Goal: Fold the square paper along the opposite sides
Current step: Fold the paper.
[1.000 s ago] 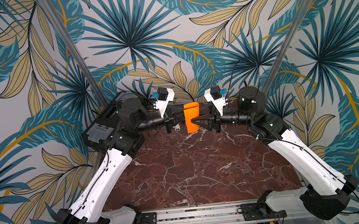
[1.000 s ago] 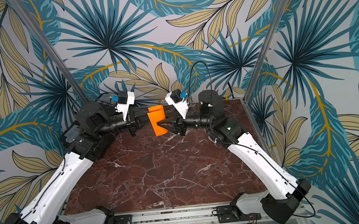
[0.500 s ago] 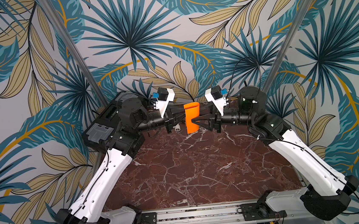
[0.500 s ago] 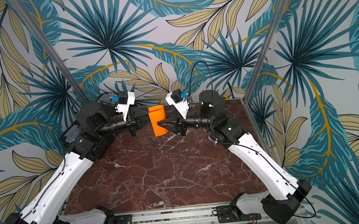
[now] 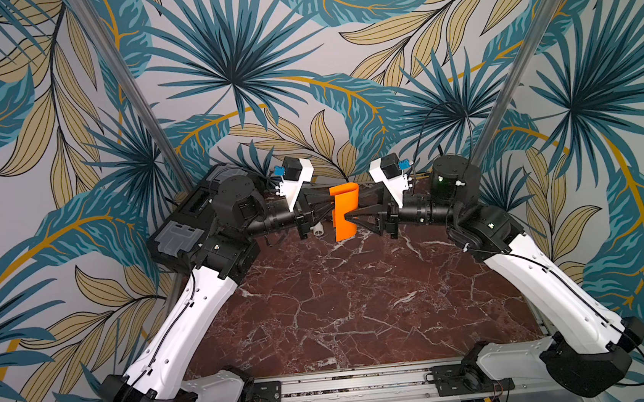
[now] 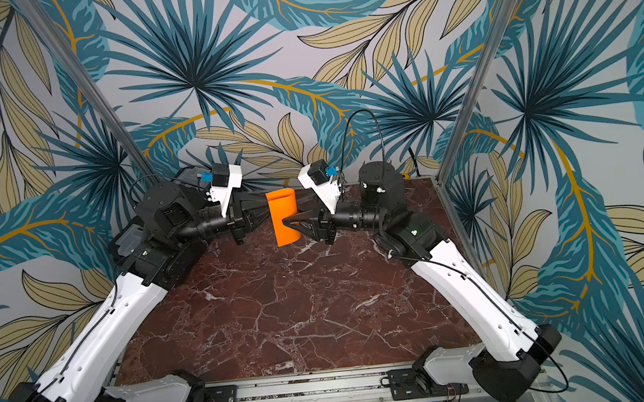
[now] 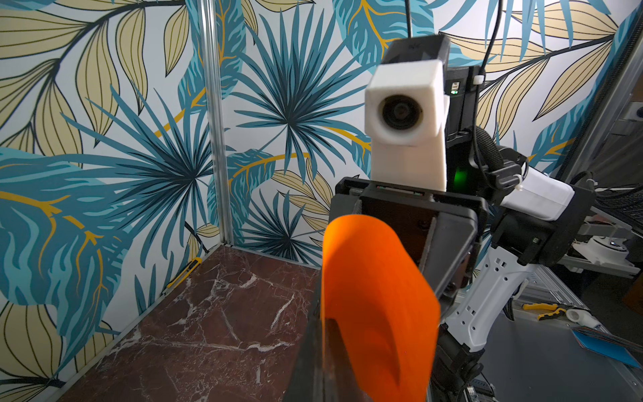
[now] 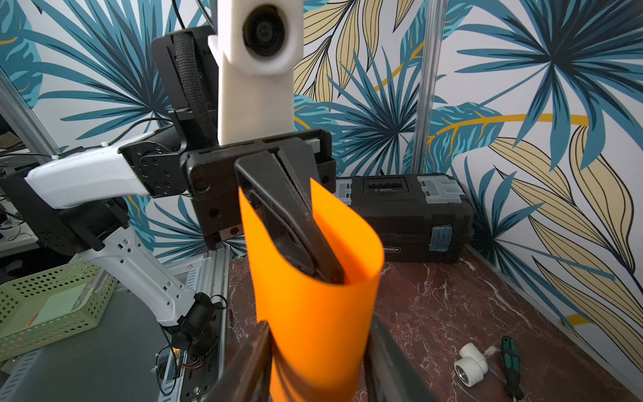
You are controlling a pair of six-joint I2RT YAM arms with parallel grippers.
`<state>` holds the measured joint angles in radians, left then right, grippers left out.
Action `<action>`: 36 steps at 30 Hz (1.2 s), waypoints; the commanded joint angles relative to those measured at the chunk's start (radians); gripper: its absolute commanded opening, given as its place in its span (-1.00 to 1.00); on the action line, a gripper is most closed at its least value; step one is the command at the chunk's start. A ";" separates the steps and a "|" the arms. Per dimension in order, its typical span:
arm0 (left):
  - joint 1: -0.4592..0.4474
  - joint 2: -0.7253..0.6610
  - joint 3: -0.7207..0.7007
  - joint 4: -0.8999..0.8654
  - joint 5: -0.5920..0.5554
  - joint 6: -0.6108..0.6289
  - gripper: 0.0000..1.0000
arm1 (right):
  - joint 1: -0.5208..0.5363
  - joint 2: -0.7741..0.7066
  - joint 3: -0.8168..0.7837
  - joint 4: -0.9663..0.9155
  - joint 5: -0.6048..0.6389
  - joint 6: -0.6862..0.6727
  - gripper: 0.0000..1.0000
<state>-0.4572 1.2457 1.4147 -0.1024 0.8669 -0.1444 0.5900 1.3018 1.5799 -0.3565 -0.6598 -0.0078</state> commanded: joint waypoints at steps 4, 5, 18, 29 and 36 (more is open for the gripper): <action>0.004 -0.020 0.023 -0.014 -0.009 0.019 -1.00 | 0.006 0.012 -0.012 0.000 -0.012 -0.003 -0.09; 0.004 -0.022 0.023 -0.015 -0.009 0.020 -1.00 | 0.005 0.013 -0.011 -0.002 -0.012 -0.004 -0.10; 0.004 -0.026 0.030 -0.029 -0.012 0.031 -1.00 | 0.007 0.024 -0.012 -0.007 -0.011 -0.006 -0.17; 0.005 -0.026 0.031 -0.037 -0.016 0.038 -1.00 | 0.009 0.019 -0.012 -0.008 -0.010 -0.009 -0.22; 0.004 -0.026 0.030 -0.035 -0.016 0.039 -1.00 | 0.009 0.021 -0.011 -0.009 -0.012 -0.009 -0.25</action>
<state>-0.4572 1.2434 1.4147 -0.1322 0.8524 -0.1192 0.5930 1.3216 1.5799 -0.3569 -0.6594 -0.0082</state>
